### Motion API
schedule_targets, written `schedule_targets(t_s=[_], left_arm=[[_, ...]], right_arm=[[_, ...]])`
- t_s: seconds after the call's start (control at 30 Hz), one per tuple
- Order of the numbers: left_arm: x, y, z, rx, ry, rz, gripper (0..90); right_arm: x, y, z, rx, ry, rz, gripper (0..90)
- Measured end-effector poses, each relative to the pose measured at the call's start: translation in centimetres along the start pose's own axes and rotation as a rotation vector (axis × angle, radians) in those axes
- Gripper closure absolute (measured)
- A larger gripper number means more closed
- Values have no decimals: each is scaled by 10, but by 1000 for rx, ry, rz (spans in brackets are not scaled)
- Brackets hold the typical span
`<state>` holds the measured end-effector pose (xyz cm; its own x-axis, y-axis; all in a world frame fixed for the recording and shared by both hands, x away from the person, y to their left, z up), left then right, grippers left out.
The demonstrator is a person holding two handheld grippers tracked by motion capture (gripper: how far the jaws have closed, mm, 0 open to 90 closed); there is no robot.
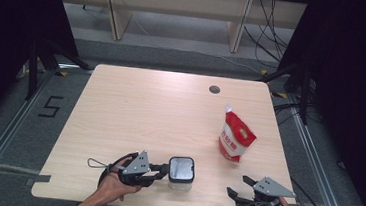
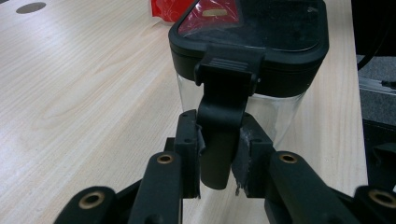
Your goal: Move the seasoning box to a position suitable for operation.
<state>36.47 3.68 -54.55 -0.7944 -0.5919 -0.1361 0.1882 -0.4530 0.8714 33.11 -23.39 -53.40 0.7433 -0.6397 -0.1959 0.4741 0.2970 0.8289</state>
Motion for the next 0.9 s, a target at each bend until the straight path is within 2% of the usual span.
schedule_targets(t_s=[0.07,0.1,0.17,0.2,0.27,0.3,0.37,0.4,0.5,0.53,0.63,0.7,0.73,0.77,0.8,0.83,0.87,0.9], left_arm=[[-1,0,0,3,-1,-7,727],[0,0,0,-3,-3,15,726],[-1,-1,0,-16,-7,13,724],[-1,-1,0,-14,-10,21,720],[-1,-2,-1,-21,-3,40,696],[-3,-2,0,-24,3,24,679],[-7,-2,1,-28,16,44,627],[-9,-1,2,-23,20,21,613],[-10,-1,5,-27,30,45,556],[-10,1,6,-23,25,41,523],[-10,3,13,-28,34,54,447],[-8,6,19,-25,32,60,428],[-7,7,24,-22,25,44,411],[-6,8,28,-15,30,48,398],[-5,9,31,-11,34,55,381],[-7,10,37,-10,44,77,356],[-7,10,37,-10,44,77,342],[-8,11,40,-8,53,90,342]], right_arm=[[0,0,0,1,5,-4,298],[1,-1,0,-1,2,5,299],[0,-1,1,-8,0,8,299],[-3,-2,1,-11,3,-21,299],[-2,-2,1,-12,2,-4,299],[-1,-1,1,-11,6,10,299],[-3,-1,0,-1,8,-8,299],[-3,-1,0,-1,8,-17,299],[-2,-1,0,-4,7,-3,299],[0,0,0,-7,4,24,298],[0,-1,-1,-8,11,19,299],[1,-2,-1,-16,12,24,299],[2,-1,-1,-10,7,36,299],[2,-1,-1,-9,10,32,299],[1,-2,-1,-11,18,21,299],[2,-2,1,-3,6,18,299],[2,-2,1,-3,6,18,299],[3,-1,0,1,5,33,299]])
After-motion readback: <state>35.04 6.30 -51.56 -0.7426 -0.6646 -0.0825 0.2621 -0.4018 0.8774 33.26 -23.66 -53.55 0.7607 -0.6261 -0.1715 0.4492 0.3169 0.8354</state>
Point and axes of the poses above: each handheld gripper's, and its own axes: z roughly backward along the jaws, y roughly out of its top, x roughly to its right, the point moved 9 cm from there along -z, roughly forward along the jaws, and after that the axes turned 14 degrees about y, right-handed, at the moved point
